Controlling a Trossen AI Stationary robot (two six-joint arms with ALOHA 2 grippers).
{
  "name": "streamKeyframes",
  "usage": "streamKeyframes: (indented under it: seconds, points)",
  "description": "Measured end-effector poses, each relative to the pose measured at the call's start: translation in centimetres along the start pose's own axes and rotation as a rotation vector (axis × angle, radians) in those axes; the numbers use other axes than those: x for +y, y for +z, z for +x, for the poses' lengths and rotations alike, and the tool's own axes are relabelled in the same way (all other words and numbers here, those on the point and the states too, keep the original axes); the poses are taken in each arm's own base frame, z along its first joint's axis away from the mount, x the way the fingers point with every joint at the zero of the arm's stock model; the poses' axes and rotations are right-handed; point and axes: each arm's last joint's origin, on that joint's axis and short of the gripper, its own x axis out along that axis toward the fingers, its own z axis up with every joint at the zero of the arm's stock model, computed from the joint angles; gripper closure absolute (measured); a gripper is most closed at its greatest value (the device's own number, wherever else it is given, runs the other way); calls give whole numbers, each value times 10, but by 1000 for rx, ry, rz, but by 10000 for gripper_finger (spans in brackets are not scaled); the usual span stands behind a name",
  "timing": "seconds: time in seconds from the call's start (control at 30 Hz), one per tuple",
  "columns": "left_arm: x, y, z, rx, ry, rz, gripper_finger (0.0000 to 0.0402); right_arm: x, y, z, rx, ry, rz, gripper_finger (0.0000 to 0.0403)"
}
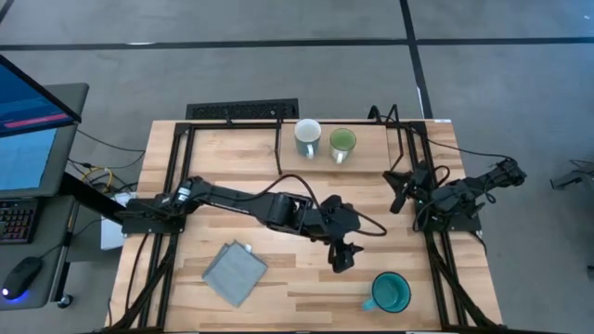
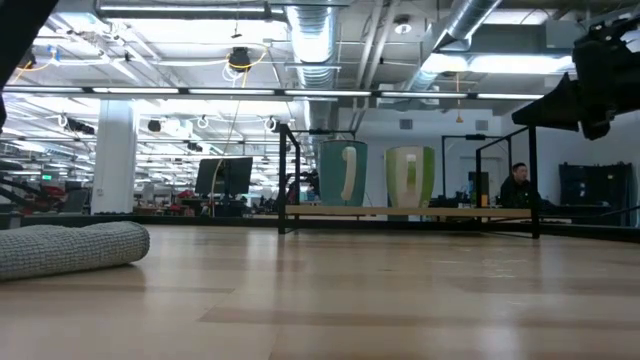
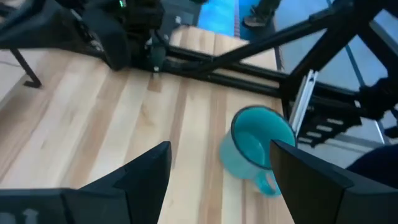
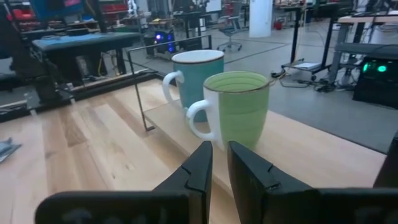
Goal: Stack small to large cups/mugs on shelf
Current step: Put the green mug on the shelf
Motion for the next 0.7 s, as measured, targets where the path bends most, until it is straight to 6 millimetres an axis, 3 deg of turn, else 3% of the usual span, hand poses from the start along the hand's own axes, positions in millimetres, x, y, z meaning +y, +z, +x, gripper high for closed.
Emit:
streamKeyframes:
  seconds: [0.43, 0.6, 0.7]
  points:
    - [0, 0, 0, 8, -18, 12, 140, 0, 0, 0, -1, -3, 0, 329]
    - [-6, -19, 6, 1, -6, -37, 140, 0, 0, 0, -2, -4, 1, 329]
    - [-6, -24, -2, -102, -32, -57, 140, 0, 0, 0, 0, -4, -3, 329]
